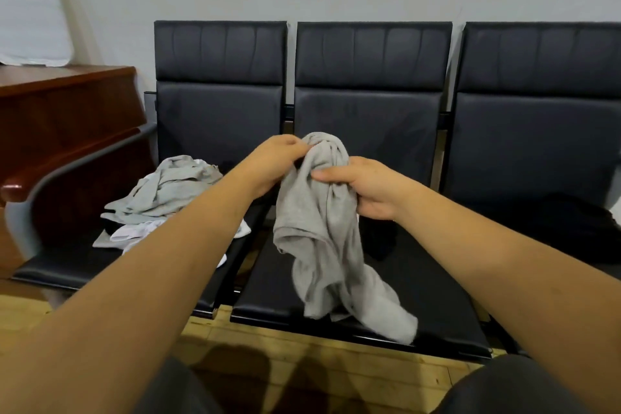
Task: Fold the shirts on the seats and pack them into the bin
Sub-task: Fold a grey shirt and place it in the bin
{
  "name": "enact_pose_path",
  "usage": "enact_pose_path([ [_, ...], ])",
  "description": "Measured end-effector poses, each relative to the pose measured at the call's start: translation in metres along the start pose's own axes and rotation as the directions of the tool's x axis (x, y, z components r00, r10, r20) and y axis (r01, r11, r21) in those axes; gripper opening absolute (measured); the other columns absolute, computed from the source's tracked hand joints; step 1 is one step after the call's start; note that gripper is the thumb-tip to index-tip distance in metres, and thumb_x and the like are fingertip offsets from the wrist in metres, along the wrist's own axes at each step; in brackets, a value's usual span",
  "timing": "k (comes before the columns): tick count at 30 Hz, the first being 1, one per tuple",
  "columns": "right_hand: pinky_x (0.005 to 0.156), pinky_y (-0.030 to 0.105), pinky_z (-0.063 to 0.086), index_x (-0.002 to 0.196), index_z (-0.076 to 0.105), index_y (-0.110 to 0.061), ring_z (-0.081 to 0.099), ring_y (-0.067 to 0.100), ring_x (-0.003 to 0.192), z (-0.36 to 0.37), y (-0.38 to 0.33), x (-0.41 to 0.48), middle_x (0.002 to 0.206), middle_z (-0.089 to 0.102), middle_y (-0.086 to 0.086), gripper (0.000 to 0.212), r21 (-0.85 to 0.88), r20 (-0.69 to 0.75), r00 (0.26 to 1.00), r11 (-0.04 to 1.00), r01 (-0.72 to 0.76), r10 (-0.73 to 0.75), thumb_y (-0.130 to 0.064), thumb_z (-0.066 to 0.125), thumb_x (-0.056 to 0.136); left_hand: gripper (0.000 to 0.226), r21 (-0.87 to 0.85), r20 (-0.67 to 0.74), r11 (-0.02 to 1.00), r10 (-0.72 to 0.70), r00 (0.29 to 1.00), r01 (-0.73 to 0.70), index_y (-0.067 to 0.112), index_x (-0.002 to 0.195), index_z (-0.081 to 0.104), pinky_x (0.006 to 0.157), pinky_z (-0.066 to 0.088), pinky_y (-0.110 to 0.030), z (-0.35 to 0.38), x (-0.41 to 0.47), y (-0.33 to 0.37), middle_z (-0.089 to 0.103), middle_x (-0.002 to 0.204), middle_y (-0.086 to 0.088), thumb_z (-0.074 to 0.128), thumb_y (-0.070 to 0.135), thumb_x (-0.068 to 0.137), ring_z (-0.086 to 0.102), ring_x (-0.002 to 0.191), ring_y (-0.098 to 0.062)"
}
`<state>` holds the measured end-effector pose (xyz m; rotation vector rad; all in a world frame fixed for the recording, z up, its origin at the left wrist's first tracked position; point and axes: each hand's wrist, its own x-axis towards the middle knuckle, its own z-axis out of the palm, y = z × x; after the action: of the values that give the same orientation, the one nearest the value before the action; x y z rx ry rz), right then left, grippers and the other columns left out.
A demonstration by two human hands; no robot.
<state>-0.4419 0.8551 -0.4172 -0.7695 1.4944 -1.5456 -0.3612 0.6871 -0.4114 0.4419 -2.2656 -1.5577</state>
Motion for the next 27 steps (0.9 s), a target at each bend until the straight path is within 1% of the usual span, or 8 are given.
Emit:
enact_pose_path([
  [2,0.102,0.044,0.053,0.122,0.067,-0.002,0.070,0.029,0.111,-0.003,0.001,0.004,0.117,0.073,0.016,0.033,0.138,-0.119,0.993,0.989,0.042,-0.026,-0.010,0.072,0.091,0.047,0.072,-0.070,0.996,-0.044,0.997,0.049,0.012,0.104,0.071,0.085,0.056,-0.040,0.001,-0.004,-0.021,0.073,0.098,-0.007,0.063,0.056,0.089,0.067,0.094,-0.026],
  [7,0.093,0.039,0.058,0.110,0.071,-0.001,0.074,0.024,0.098,-0.009,0.001,0.015,0.104,0.076,0.013,0.026,0.240,-0.409,0.912,0.962,0.129,-0.020,-0.017,0.075,0.090,0.076,-0.158,-0.010,0.969,-0.193,0.981,0.189,0.020,0.075,0.073,0.078,0.048,-0.030,0.024,-0.032,-0.080,0.070,0.074,0.003,0.036,0.085,0.086,0.065,0.077,-0.018],
  [9,0.091,0.035,0.058,0.106,0.070,0.001,0.073,0.022,0.096,-0.013,-0.001,0.020,0.103,0.075,0.014,0.025,0.290,-0.459,0.888,0.939,0.183,-0.031,-0.018,0.074,0.091,0.094,-0.210,0.143,0.947,-0.215,0.966,0.242,0.015,0.096,0.073,0.092,0.046,-0.034,0.030,-0.039,-0.109,0.071,0.086,0.003,0.037,0.098,0.070,0.067,0.096,-0.026],
  [13,0.098,0.035,0.055,0.093,0.068,-0.005,0.071,0.019,0.101,-0.020,-0.003,0.028,0.107,0.071,0.010,0.013,0.274,-0.523,0.844,0.916,0.295,-0.116,-0.017,0.067,0.097,0.062,-0.094,0.367,0.982,-0.120,0.923,0.165,0.032,0.129,0.056,0.098,0.050,-0.025,0.044,-0.057,-0.124,0.071,0.117,0.017,0.068,0.066,0.078,0.065,0.115,-0.005],
  [15,0.102,0.040,0.053,0.091,0.067,-0.006,0.069,0.023,0.109,-0.023,-0.002,0.029,0.109,0.069,0.010,0.013,0.257,-0.535,0.836,0.920,0.297,-0.120,-0.018,0.068,0.096,0.059,-0.052,0.295,0.988,-0.127,0.947,0.149,0.029,0.132,0.058,0.104,0.050,-0.032,0.054,-0.058,-0.122,0.070,0.123,0.013,0.080,0.046,0.081,0.064,0.118,-0.007],
  [20,0.090,0.035,0.056,0.101,0.067,-0.014,0.069,0.019,0.099,-0.034,-0.001,0.013,0.109,0.071,0.007,0.019,0.060,-0.621,0.778,0.983,0.173,-0.099,-0.029,0.073,0.091,0.036,-0.473,0.147,0.854,-0.166,0.975,0.217,0.012,0.130,0.064,0.089,0.052,-0.035,0.051,-0.050,-0.128,0.071,0.124,-0.008,0.051,0.034,0.105,0.067,0.113,-0.025],
  [22,0.087,0.033,0.055,0.107,0.067,-0.017,0.067,0.018,0.099,-0.047,0.005,0.009,0.107,0.069,0.004,0.022,-0.049,-0.649,0.746,0.987,0.154,-0.149,-0.032,0.072,0.091,0.038,-0.591,0.115,0.784,-0.152,0.982,0.190,0.015,0.138,0.057,0.097,0.051,-0.038,0.043,-0.049,-0.125,0.068,0.131,-0.007,0.043,0.033,0.108,0.064,0.120,-0.024],
  [27,0.089,0.039,0.058,0.108,0.073,-0.013,0.072,0.024,0.100,-0.075,0.022,-0.003,0.107,0.075,0.008,0.028,-0.114,-0.574,0.816,0.993,0.013,-0.076,-0.030,0.078,0.086,0.041,-0.722,-0.002,0.672,-0.243,0.970,0.167,0.017,0.137,0.058,0.096,0.052,-0.041,0.022,-0.045,-0.116,0.070,0.127,-0.008,0.044,0.040,0.106,0.067,0.117,-0.024],
])
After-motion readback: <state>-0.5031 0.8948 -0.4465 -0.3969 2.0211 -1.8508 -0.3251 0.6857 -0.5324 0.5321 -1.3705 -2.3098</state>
